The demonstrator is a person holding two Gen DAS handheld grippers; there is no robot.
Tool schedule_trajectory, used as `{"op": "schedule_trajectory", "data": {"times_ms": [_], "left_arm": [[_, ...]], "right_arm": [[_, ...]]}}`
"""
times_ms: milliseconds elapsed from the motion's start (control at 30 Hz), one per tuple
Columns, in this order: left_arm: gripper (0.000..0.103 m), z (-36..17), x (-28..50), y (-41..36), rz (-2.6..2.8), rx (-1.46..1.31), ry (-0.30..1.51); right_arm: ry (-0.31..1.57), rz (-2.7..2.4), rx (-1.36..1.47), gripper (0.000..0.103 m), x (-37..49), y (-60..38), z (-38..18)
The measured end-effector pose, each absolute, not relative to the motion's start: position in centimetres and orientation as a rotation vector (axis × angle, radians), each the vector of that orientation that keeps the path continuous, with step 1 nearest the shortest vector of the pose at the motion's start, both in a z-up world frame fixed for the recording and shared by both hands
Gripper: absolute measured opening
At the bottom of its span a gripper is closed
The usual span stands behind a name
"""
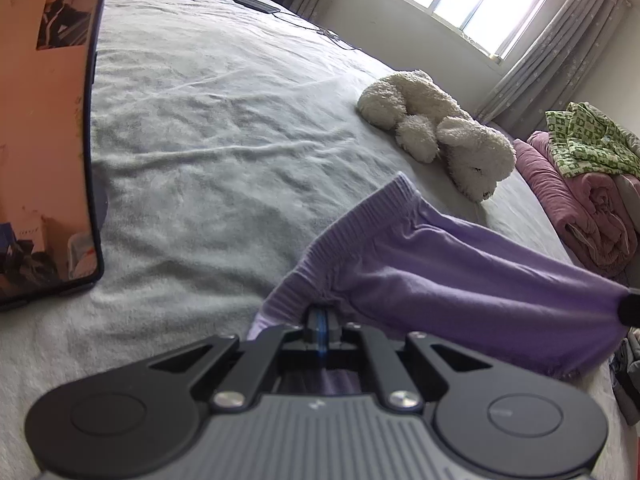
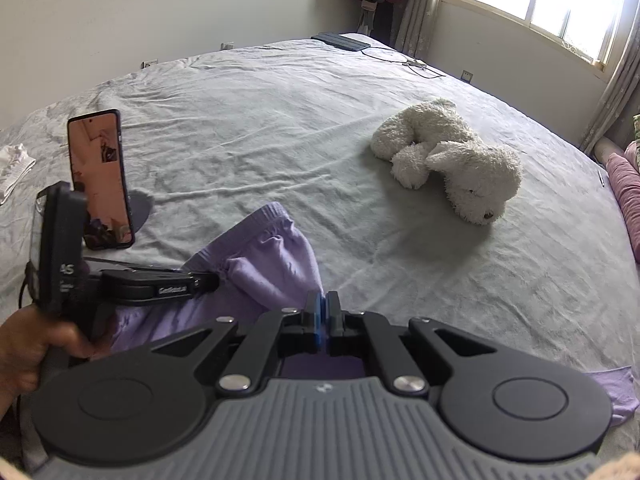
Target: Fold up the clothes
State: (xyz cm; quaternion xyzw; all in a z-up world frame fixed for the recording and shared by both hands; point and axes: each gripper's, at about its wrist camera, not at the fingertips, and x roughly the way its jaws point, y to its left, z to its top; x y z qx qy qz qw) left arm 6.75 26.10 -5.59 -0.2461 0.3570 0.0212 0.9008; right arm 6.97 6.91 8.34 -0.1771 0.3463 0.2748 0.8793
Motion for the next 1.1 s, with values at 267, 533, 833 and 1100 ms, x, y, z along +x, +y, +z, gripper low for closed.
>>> {"op": "schedule_trajectory", "data": {"times_ms": [267,533,833,1100], "left_arm": [[0.003,-5.4,6.1,26.6,0.053,-0.574,0.752],[0.003,-4.5,3.4,26.1,0.083,-0.584,0.756],[0.007,-3.8,-0.9,26.2,0.054,-0.490,0.757],[0.011,-2.8,-4.0,28.6,0.055,-0.600,0.698]], "right_arm": [[0.784,0.574,-0.359,0.003,0.2,8.1,6.3],[0.903,0.579,-0.306,0.000,-3.4,9.0,0.2],[0.856,0.664,-0.057,0.017,-3.9,6.6,-0.3],[0.782,0.585,0.016,0.049,-1.2,4.7,2.6]]}}
